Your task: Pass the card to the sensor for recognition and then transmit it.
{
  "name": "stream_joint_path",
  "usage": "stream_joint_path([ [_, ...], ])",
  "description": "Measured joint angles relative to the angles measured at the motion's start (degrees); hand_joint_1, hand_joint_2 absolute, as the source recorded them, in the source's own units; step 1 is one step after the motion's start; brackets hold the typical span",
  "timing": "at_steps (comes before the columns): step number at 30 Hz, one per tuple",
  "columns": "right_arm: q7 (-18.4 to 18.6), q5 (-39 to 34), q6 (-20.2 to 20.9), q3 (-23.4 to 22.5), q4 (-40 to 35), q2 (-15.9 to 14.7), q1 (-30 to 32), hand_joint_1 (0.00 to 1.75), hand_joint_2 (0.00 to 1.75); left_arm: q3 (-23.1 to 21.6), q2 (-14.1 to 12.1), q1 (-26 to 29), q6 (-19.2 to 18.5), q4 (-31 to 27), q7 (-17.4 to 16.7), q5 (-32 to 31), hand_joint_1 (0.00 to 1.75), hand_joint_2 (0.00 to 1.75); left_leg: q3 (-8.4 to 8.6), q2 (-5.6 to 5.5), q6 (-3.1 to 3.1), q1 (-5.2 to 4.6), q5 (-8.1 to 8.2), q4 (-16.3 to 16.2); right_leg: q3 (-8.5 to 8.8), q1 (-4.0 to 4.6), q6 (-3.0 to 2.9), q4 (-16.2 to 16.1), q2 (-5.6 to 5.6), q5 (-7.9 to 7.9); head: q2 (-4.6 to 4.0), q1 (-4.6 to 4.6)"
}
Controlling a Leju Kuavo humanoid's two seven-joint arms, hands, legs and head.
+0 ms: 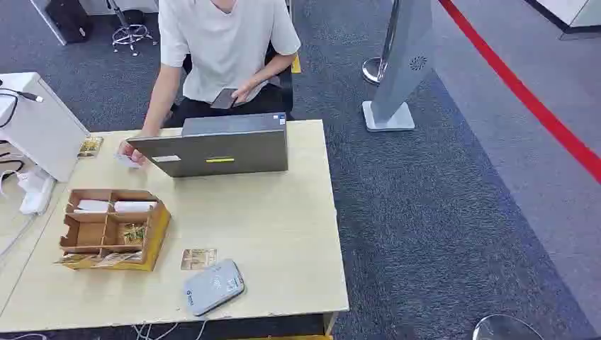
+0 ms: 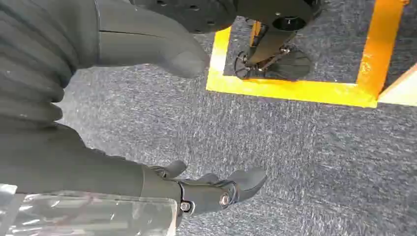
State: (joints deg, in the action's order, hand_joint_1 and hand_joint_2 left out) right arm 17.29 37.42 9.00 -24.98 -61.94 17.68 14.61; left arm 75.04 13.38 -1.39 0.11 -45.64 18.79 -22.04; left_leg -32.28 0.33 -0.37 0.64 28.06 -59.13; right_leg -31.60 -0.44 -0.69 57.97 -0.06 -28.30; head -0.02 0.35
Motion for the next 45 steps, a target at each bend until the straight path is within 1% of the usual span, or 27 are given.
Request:
stream_joint_path([
  [4,-1.1,-0.1,0.5,-0.7,-2.5,0.7,1.9,0.00,1.75,3.1,1.7,0.0,-2.2,-3.7,4.7,4.6,0.00,1.75,0.00,0.00,0.00,0.00,0.00,0.0,0.00,0.00,0.00,0.0,0.00,0.00,0.00,0.00],
  [6,-1.5,-0.2,0.7,-0.7,-4.3,1.1,3.3,0.00,1.75,4.2,2.4,0.0,-3.3,-5.7,7.6,6.6,0.00,1.75,-0.01,0.00,0.00,0.00,0.00,0.0,0.00,0.00,0.00,0.0,0.00,0.00,0.00,0.00],
  [11,-1.2,-1.5,1.1,-0.6,-8.4,1.7,6.4,0.00,1.75,5.6,3.9,0.1,-6.0,-10.4,14.0,9.4,0.00,1.75,-0.03,-0.01,0.00,0.00,0.01,0.0,0.00,0.00,0.00,0.0,-0.01,-0.01,0.00,0.00],
  [15,-0.3,-2.7,1.2,-0.5,-11.0,2.2,8.1,0.00,1.75,6.1,4.8,0.2,-9.1,-13.7,19.4,11.3,0.00,1.75,-0.03,-0.01,0.00,0.00,0.01,0.0,0.00,0.00,0.00,0.0,-0.01,-0.01,0.00,0.00],
  [17,-0.2,-3.0,1.3,-0.5,-11.7,2.3,8.6,0.00,1.75,6.1,5.1,0.3,-11.1,-15.3,20.9,12.7,0.00,1.75,-0.03,-0.01,0.00,0.00,0.00,0.0,0.00,0.00,0.01,0.0,-0.01,-0.01,0.00,0.00],
  [19,-0.2,-2.4,1.8,-0.4,-12.3,2.4,8.9,0.00,1.75,6.1,5.3,0.4,-12.8,-17.0,21.1,15.0,0.00,1.75,0.02,-0.01,-0.03,0.01,-0.02,0.0,-0.09,0.01,0.00,0.0,0.00,0.00,0.00,0.00],
  [20,0.2,0.4,3.0,-0.2,-12.4,2.4,8.7,0.00,1.75,5.9,5.1,0.0,-11.0,-18.3,20.2,16.5,0.00,1.75,0.03,0.00,-0.05,0.04,-0.04,0.0,-0.13,0.04,-0.02,0.0,0.00,0.02,0.00,0.02],
  [21,0.7,4.0,4.3,0.4,-12.2,2.1,7.8,0.00,1.75,4.9,4.4,-0.9,-7.6,-20.4,18.5,17.9,0.00,1.75,-0.03,0.01,-0.10,0.11,-0.08,0.0,-0.15,0.10,-0.02,0.0,0.02,0.09,0.00,0.02],
  [22,1.3,8.0,5.3,1.4,-11.3,1.6,6.3,0.00,1.75,3.3,3.6,-1.9,-1.7,-23.3,15.5,19.5,0.00,1.75,-0.16,0.01,-0.21,0.23,-0.24,0.0,-0.27,0.23,-0.20,0.0,0.02,0.26,0.00,0.02],
  [23,1.7,10.0,5.5,2.6,-9.9,1.0,4.5,0.00,1.75,0.9,2.4,-3.0,3.9,-26.3,12.6,20.7,0.00,1.75,-0.30,0.01,-0.20,0.24,-0.35,0.0,-0.39,0.24,-0.21,0.0,0.01,0.36,0.00,0.18],
  [24,1.7,10.3,5.3,3.4,-8.7,0.4,2.8,0.00,1.75,-1.8,1.3,-3.8,7.8,-28.4,11.2,21.4,0.00,1.75,-0.37,0.00,-0.22,0.22,-0.45,0.0,-0.43,0.23,-0.19,0.0,0.01,0.41,0.00,0.15],
  [25,1.7,10.2,5.0,4.6,-7.2,-0.3,1.1,0.00,1.75,-5.6,-0.5,-4.3,11.8,-30.1,11.7,22.4,0.00,1.75,-0.36,-0.01,-0.24,0.23,-0.52,0.0,-0.49,0.23,-0.20,0.0,0.00,0.49,0.00,-0.07],
  [26,1.4,9.8,4.5,5.5,-5.8,-0.9,-0.1,0.00,1.75,-8.6,-2.0,-4.6,14.2,-31.4,13.5,22.7,0.00,1.75,-0.36,-0.04,-0.23,0.24,-0.59,0.0,-0.50,0.24,-0.20,0.0,-0.02,0.49,0.00,-0.09],
  [28,0.8,8.9,4.1,8.2,-3.2,-2.3,-2.1,0.00,1.75,-14.6,-4.0,-4.9,17.2,-33.9,18.6,21.9,0.00,1.75,-0.41,-0.12,-0.30,0.26,-0.74,0.0,-0.57,0.26,-0.24,0.0,-0.07,0.57,0.00,-0.13],
  [30,0.3,7.6,4.0,11.6,-0.7,-3.9,-3.8,0.00,1.75,-20.7,-5.3,-4.7,19.0,-36.9,20.9,19.4,0.00,1.75,-0.58,-0.13,-0.30,0.29,-0.87,0.0,-0.59,0.28,-0.26,0.1,-0.07,0.73,0.00,-0.09],
  [31,0.3,7.1,4.0,13.0,0.3,-4.5,-4.7,0.00,1.75,-23.8,-6.1,-4.7,19.8,-38.3,21.2,18.1,0.00,1.75,-0.65,-0.11,-0.28,0.29,-0.92,0.0,-0.67,0.28,-0.24,0.1,-0.06,0.82,0.00,-0.09],
  [33,0.5,5.6,3.7,16.0,2.8,-5.9,-6.4,0.00,1.75,-29.3,-8.0,-4.5,23.4,-41.3,21.3,15.4,0.00,1.75,-0.68,-0.05,-0.33,0.28,-0.95,0.0,-0.76,0.27,-0.31,0.1,0.00,0.92,0.00,-0.11],
  [36,1.7,3.4,3.0,20.2,5.9,-7.7,-8.6,0.00,1.75,-39.9,-11.3,-3.8,31.4,-44.2,21.5,10.0,0.00,1.75,-0.73,-0.09,-0.28,0.27,-1.01,0.0,-0.82,0.26,-0.26,0.0,-0.02,0.94,0.02,-0.09],
  [37,2.2,2.6,2.9,21.6,7.2,-8.2,-9.5,0.00,1.75,-44.8,-12.9,-3.8,35.1,-44.8,21.5,6.8,0.00,1.75,-0.78,-0.10,-0.28,0.27,-1.04,0.0,-0.84,0.26,-0.25,0.0,-0.03,0.95,0.00,-0.11],
  [38,2.6,1.9,2.6,22.7,8.2,-8.7,-10.4,0.00,1.75,-48.0,-13.9,-3.8,37.5,-45.2,21.5,3.7,0.00,1.75,-0.81,-0.11,-0.24,0.24,-1.07,0.0,-0.87,0.25,-0.22,0.0,-0.04,0.98,0.02,-0.11],
  [39,3.1,1.2,2.4,23.7,9.1,-9.1,-11.3,0.00,1.75,-51.4,-14.3,-4.1,38.7,-45.6,21.5,-0.1,0.00,1.75,-0.82,-0.13,-0.20,0.21,-1.10,0.0,-0.88,0.22,-0.17,0.0,-0.05,1.01,0.00,-0.11],
  [41,3.9,-0.3,2.1,25.7,11.2,-9.8,-13.2,0.00,1.75,-57.2,-14.3,-5.1,39.2,-45.7,21.3,-10.1,0.00,1.75,-0.88,-0.11,-0.17,0.19,-1.13,0.0,-0.91,0.21,-0.12,0.0,-0.05,1.07,0.00,-0.11],
  [43,4.2,-1.2,1.9,27.4,13.1,-10.4,-14.4,0.00,1.75,-61.5,-14.2,-5.7,39.3,-45.6,20.4,-17.6,0.00,1.75,-0.92,0.00,-0.18,0.20,-1.15,0.0,-1.01,0.21,-0.24,0.0,0.03,1.24,0.00,0.00],
  [45,4.5,-1.7,1.6,28.5,14.7,-10.8,-15.4,0.00,1.75,-64.3,-14.2,-7.1,39.4,-45.5,18.9,-22.6,0.00,1.75,-0.97,0.21,-0.18,0.17,-1.16,0.0,-1.17,0.19,-0.19,0.0,0.26,1.34,0.00,-0.04],
])
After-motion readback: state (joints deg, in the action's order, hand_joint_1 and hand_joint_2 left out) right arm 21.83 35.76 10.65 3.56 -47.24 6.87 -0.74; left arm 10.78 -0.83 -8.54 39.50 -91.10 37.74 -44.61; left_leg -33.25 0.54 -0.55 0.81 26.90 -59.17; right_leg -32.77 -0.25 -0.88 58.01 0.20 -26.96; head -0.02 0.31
